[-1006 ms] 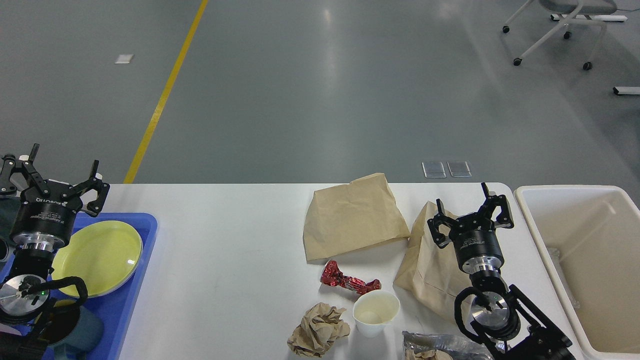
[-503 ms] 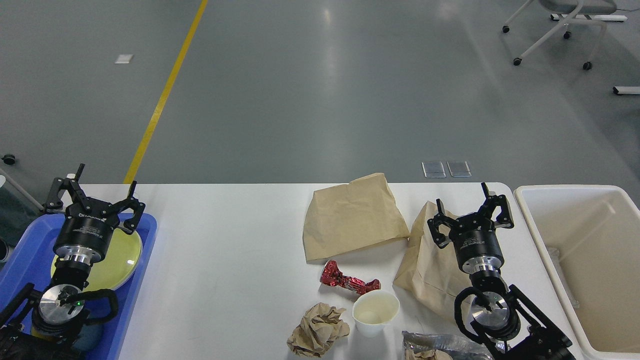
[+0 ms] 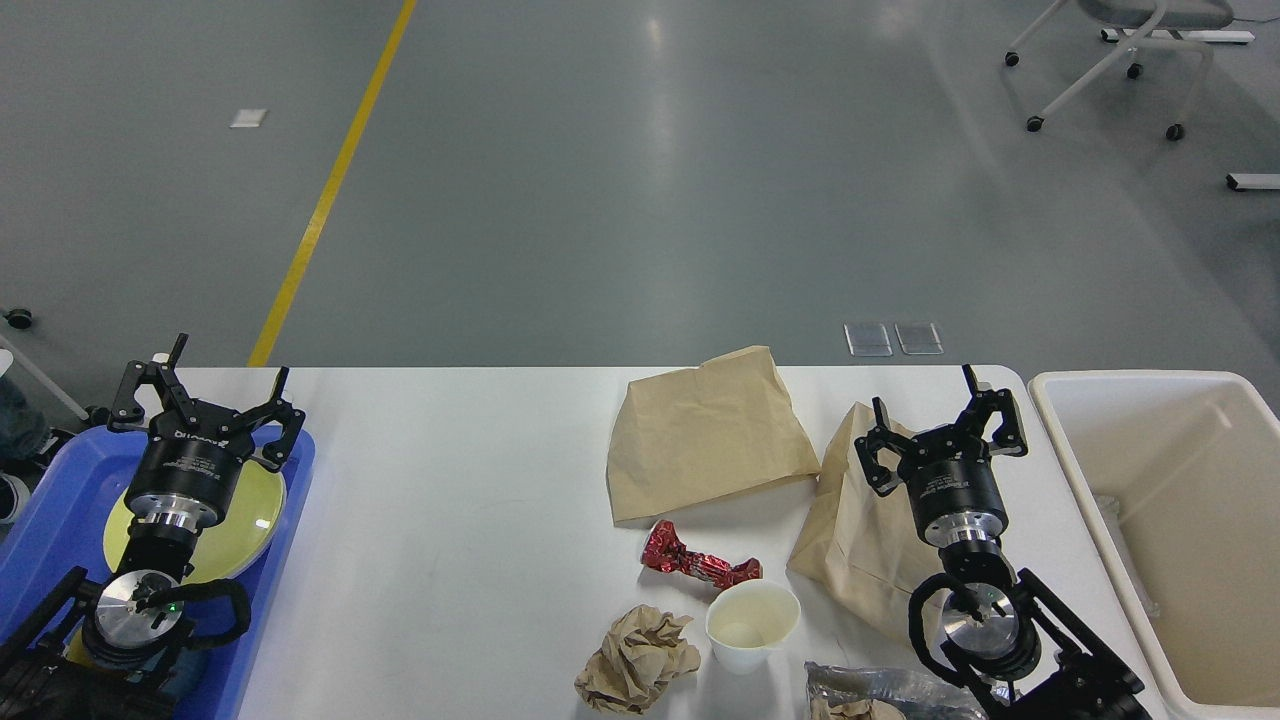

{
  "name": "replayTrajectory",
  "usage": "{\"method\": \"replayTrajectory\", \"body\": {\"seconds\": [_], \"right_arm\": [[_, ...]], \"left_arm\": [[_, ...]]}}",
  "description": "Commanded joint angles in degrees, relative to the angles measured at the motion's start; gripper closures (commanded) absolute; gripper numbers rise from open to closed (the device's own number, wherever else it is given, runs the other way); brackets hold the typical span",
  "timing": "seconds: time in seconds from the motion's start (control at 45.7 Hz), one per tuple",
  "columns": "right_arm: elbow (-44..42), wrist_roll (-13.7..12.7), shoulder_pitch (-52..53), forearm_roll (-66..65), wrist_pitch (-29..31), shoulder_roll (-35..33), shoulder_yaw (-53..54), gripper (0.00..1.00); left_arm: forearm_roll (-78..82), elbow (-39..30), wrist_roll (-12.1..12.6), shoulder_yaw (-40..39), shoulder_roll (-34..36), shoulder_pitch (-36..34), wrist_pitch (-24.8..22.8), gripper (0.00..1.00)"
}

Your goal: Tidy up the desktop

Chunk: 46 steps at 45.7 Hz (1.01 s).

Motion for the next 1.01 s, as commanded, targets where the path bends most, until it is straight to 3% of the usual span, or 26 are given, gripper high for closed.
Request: {"method": "replayTrajectory", "body": {"seconds": [0.0,0.109,0.984], "right_arm": [[0.00,0.03,-0.06,0.00,0.00,-0.01,0.00,0.00],[0.00,0.03,-0.06,0.00,0.00,-0.01,0.00,0.00],[0.00,0.03,-0.06,0.00,0.00,-0.01,0.00,0.00]], "left_arm": [[0.30,1.00,-1.33,0.25,-0.57,-0.07,-2.88,0.04],[-0.93,1.26,-5.20,0.07,-0.75,0.02,-4.02,0.04],[-5.85,1.35,-4.85,0.51,-0.84,0.11,-4.20,0.04]]}}
